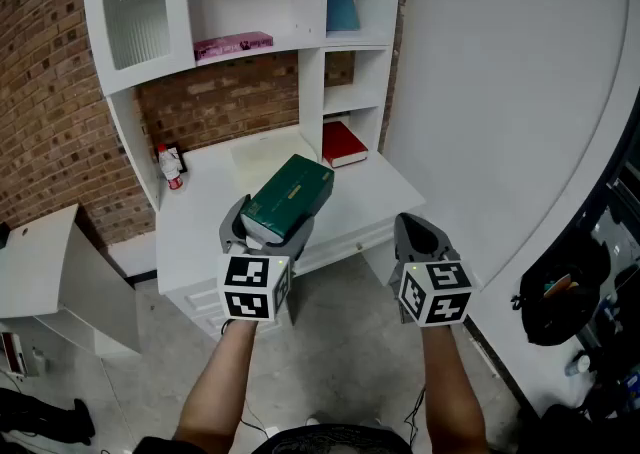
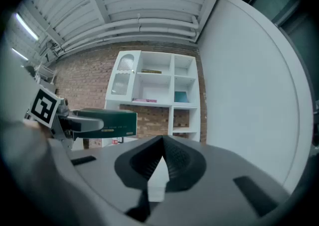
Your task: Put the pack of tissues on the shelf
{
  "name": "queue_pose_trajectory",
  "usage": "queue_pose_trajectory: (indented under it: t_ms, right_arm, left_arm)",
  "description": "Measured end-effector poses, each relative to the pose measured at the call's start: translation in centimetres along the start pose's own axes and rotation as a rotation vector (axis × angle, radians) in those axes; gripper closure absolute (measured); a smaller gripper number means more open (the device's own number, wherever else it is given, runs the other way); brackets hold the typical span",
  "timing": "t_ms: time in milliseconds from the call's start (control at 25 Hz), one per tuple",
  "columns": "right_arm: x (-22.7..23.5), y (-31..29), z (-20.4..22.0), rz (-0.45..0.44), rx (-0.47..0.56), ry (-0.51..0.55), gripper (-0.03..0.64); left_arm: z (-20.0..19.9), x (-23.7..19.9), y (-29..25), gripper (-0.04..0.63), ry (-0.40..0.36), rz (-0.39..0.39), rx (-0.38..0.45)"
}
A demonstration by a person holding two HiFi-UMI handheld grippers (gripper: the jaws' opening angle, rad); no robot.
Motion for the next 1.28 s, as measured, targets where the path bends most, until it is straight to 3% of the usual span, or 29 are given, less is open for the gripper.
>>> queue_pose_trajectory:
  t_ms: [360, 680, 1280]
  right_arm:
    - [1.9, -1.4, 1.2, 0.021, -0.011, -0.024, 0.612]
    - [6.4, -4.2, 2.6, 0.003, -0.016, -0.044, 0.612]
    - [24.1, -15.2, 3.2, -0.134, -0.015, -0.040, 0.612]
  left_arm:
    - [0.6, 0.0, -2.9, 0.121, 0.001, 0.016, -0.009]
    - [1.2, 1.4, -7.6, 0.121, -0.004, -0.008, -0.023]
    - [0.7, 8.6, -24.2, 0.121, -0.012, -0.132, -0.054]
Point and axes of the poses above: the fingertips, and each gripper's own axes: y backward along the fingers, x to its right, z out of its underside, the point moved 10 cm from there along y, backward along the fingers, and after that the axes turned 1 degree about -z, right-handed, at the moved point
